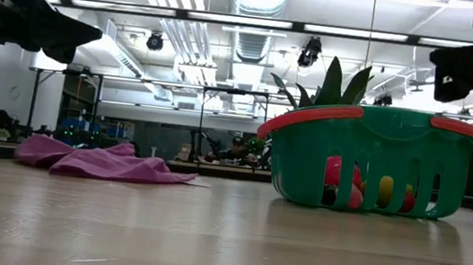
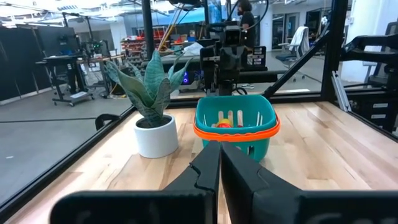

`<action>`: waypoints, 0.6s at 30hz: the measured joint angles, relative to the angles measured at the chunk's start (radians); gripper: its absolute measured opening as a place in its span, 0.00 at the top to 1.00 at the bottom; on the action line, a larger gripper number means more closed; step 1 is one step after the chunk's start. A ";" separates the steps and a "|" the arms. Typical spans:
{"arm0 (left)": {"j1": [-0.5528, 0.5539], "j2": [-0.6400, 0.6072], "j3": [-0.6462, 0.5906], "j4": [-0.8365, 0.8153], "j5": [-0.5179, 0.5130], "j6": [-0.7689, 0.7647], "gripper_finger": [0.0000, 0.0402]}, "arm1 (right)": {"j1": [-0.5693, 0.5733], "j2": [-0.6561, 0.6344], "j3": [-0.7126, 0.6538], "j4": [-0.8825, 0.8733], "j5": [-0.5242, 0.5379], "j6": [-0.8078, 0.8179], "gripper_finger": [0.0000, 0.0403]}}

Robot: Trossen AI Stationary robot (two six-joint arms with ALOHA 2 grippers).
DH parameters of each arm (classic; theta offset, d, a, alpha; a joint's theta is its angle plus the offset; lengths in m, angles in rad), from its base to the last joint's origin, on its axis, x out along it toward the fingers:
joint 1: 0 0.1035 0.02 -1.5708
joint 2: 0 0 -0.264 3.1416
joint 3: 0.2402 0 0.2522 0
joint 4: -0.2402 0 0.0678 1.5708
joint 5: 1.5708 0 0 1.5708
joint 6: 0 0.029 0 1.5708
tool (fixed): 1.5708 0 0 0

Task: Pick and placing Produce into tupperware
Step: Return to Home Position

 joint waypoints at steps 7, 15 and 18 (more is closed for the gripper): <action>0.000 0.000 0.000 -0.001 0.006 0.005 1.00 | 0.001 -0.004 0.000 -0.003 -0.004 0.000 0.98; 0.000 0.000 0.000 -0.003 0.029 0.005 1.00 | 0.001 -0.002 0.000 -0.001 0.003 -0.004 0.98; 0.000 0.000 0.000 -0.003 0.042 0.005 1.00 | 0.001 0.000 0.000 -0.001 0.003 -0.002 0.98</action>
